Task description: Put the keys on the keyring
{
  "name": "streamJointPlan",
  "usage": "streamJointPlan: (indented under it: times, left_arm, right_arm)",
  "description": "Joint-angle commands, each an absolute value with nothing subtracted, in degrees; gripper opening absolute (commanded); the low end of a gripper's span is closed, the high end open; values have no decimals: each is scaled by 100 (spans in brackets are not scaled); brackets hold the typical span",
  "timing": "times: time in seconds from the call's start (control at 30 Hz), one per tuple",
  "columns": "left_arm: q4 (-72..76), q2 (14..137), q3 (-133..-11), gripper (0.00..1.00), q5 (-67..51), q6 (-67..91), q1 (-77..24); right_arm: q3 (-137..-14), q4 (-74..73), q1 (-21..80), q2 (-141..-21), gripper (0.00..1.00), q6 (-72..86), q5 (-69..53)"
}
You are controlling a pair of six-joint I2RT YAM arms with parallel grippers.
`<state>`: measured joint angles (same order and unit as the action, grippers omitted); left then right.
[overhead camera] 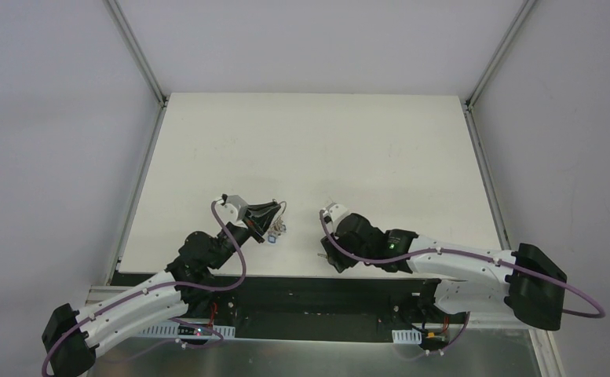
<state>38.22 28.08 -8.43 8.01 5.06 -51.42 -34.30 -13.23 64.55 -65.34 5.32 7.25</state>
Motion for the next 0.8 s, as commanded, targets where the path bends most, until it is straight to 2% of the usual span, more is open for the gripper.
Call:
streamJointPlan:
  times: [0.0, 0.27, 0.53, 0.77]
  left_arm:
    - [4104, 2825, -1001, 0, 817, 466, -5178]
    - [4140, 2887, -1004, 0, 819, 493, -5181]
    - [4131, 2753, -958, 0, 883, 491, -5183]
    - [4140, 2752, -948, 0, 863, 531, -5181]
  right_arm:
    - [-3720, -1092, 6445, -6600, 58, -516, 385]
    - [-4567, -2193, 6053, -7283, 61, -2094, 126]
    - [-4404, -2593, 5833, -7440, 50, -2968, -456]
    - [-4200, -2615, 5846, -7221, 48, -3473, -1299]
